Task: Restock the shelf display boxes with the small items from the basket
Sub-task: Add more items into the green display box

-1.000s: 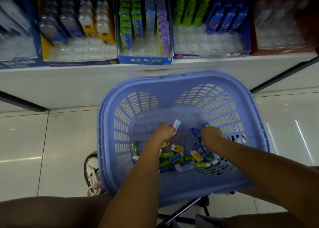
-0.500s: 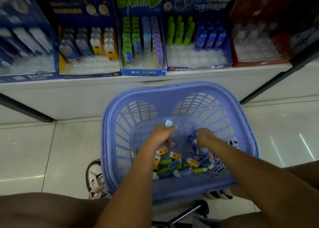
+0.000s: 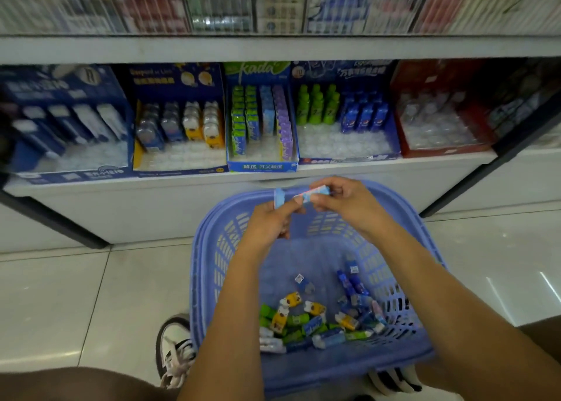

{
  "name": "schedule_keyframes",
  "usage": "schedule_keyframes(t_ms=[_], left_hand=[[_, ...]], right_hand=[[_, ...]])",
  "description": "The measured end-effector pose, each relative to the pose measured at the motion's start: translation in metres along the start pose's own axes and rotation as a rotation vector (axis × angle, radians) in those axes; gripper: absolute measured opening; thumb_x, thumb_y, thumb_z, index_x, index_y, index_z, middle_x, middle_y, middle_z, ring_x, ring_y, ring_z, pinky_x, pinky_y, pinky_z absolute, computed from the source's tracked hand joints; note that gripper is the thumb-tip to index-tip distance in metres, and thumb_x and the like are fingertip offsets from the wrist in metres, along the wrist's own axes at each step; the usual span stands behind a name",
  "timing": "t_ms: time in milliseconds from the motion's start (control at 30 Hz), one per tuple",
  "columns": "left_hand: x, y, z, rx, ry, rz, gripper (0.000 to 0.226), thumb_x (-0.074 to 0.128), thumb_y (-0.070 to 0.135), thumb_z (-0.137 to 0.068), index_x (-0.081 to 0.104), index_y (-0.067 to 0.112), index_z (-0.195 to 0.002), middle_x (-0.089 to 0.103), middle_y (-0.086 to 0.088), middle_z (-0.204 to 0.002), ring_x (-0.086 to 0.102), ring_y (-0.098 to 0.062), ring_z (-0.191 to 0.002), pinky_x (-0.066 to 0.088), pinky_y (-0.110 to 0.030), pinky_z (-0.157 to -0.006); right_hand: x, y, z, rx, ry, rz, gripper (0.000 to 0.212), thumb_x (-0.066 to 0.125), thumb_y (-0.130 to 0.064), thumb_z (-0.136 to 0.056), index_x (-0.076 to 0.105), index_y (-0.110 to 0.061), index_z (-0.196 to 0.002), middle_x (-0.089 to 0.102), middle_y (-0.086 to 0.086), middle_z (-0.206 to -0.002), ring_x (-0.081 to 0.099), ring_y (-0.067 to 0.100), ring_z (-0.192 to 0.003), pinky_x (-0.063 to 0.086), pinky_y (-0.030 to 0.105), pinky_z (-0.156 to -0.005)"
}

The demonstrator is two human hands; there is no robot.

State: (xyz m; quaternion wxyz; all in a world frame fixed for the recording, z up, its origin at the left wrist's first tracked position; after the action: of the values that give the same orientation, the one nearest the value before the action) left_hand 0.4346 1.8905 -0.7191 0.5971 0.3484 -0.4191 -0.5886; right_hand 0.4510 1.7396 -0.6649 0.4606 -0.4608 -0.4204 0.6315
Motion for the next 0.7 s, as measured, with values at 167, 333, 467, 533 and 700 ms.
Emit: schedule_keyframes(t_ms=[167, 333, 467, 533, 700], left_hand=[[-0.025, 0.055, 0.008, 0.162, 0.091, 0.094, 0.029, 0.065, 0.04, -0.087, 0.067, 0.012, -0.083, 0.036, 0.011, -0.046, 0.034, -0.008, -0.042, 0.038, -0.021, -0.044], [-0.054, 0.072, 0.012, 0.14, 0.224, 0.181, 0.045, 0.048, 0.057, -0.09, 0.06, 0.015, -0.083, 0.046, 0.01, -0.048, 0.043, -0.007, -0.042, 0.042, -0.02, -0.043], [-0.063, 0.073, 0.01, 0.081, 0.265, 0.223, 0.046, 0.04, 0.054, -0.095, 0.062, 0.017, -0.082, 0.052, 0.008, -0.05, 0.047, -0.004, -0.041, 0.045, -0.021, -0.043], [-0.062, 0.072, 0.008, 0.062, 0.259, 0.261, 0.042, 0.039, 0.047, -0.098, 0.062, 0.017, -0.082, 0.052, 0.005, -0.053, 0.046, -0.005, -0.041, 0.045, -0.021, -0.042], [-0.059, 0.069, 0.005, 0.021, 0.24, 0.354, 0.033, 0.036, 0.025, -0.101, 0.063, 0.015, -0.085, 0.052, 0.0, -0.06, 0.045, -0.006, -0.04, 0.044, -0.02, -0.04]], right_hand=[[0.012, -0.071, -0.011, -0.238, 0.178, -0.005, 0.021, 0.063, -0.003, -0.087, 0.063, -0.003, -0.108, 0.063, 0.001, -0.084, 0.064, -0.001, -0.067, 0.054, 0.013, -0.068], [0.02, -0.136, -0.031, -0.434, 0.292, 0.239, 0.014, 0.071, -0.012, -0.082, 0.067, -0.015, -0.095, 0.067, -0.004, -0.086, 0.063, -0.001, -0.075, 0.051, 0.009, -0.069], [0.037, -0.155, -0.061, -0.495, 0.234, 0.596, 0.015, 0.07, -0.013, -0.082, 0.07, -0.011, -0.098, 0.066, -0.001, -0.086, 0.056, 0.003, -0.071, 0.048, 0.009, -0.07], [0.044, -0.151, -0.077, -0.462, 0.197, 0.749, 0.016, 0.069, -0.015, -0.083, 0.071, -0.012, -0.099, 0.069, 0.002, -0.092, 0.059, 0.01, -0.079, 0.048, 0.018, -0.076], [0.051, -0.149, -0.105, -0.39, 0.159, 0.854, 0.018, 0.069, -0.02, -0.084, 0.071, -0.016, -0.101, 0.07, 0.004, -0.101, 0.061, 0.013, -0.088, 0.041, 0.017, -0.077]])
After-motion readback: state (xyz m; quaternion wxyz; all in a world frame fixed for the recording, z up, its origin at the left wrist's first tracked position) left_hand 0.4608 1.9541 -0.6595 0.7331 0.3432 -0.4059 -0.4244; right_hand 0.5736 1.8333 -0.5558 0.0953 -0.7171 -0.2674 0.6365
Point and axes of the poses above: each hand's wrist, its own z-axis away from the middle knuckle, its own x-axis out of the palm, y = z × x, the point moved 8 cm from there along -z, towards the middle knuckle
